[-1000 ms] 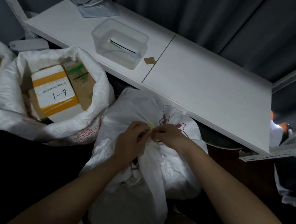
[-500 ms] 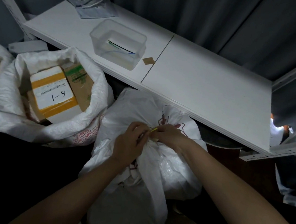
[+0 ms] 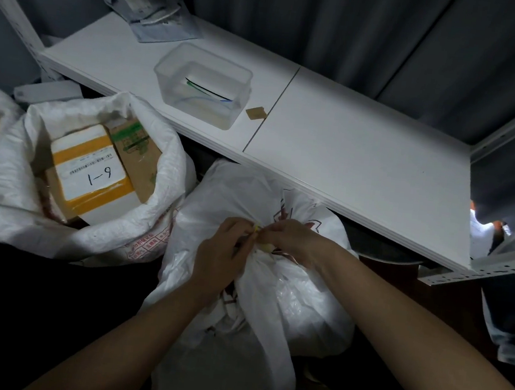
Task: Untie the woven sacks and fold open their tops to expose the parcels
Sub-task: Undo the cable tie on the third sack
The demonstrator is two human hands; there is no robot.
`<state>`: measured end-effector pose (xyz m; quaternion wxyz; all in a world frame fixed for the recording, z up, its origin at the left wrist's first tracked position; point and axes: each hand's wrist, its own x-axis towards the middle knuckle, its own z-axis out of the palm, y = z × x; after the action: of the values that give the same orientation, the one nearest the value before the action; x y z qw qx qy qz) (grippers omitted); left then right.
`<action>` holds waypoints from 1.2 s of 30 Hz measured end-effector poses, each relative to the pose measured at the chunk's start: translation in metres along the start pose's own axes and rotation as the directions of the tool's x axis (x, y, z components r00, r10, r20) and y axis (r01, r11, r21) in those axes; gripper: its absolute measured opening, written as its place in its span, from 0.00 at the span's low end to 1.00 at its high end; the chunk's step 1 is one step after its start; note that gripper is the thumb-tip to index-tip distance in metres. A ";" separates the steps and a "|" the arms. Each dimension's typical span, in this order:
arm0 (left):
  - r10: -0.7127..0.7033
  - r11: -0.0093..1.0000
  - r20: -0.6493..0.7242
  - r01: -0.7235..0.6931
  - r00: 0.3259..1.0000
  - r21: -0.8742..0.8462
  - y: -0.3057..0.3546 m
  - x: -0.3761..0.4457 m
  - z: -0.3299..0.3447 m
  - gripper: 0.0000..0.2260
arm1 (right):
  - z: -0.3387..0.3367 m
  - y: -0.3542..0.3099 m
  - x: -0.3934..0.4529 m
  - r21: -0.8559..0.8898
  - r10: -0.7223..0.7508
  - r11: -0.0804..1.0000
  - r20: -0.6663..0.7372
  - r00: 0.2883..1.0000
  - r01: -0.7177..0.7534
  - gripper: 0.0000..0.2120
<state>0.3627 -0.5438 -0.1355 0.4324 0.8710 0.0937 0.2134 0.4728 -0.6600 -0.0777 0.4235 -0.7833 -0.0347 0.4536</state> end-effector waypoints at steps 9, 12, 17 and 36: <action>-0.020 1.000 0.039 0.021 0.999 -0.011 0.007 0.004 -0.007 0.13 | 0.005 0.004 -0.018 -0.229 -0.217 0.955 -0.108 0.970 0.189 0.08; -0.028 0.999 0.031 0.029 0.999 -0.034 0.008 0.004 -0.008 0.14 | 0.003 -0.003 -0.010 -0.105 -0.060 0.993 -0.065 0.996 0.052 0.04; -0.070 0.997 0.040 0.071 0.997 -0.031 0.008 0.006 -0.009 0.08 | 0.002 -0.011 -0.001 -0.002 0.068 0.998 -0.062 0.996 -0.069 0.09; 0.004 0.999 0.119 0.002 0.993 -0.047 0.009 0.010 -0.013 0.10 | -0.007 -0.005 -0.004 0.149 0.055 0.987 0.032 0.998 -0.059 0.02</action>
<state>0.3654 -0.5360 -0.1187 0.4573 0.8719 0.0624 0.1636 0.4765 -0.6632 -0.0699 0.4674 -0.7436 0.0160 0.4779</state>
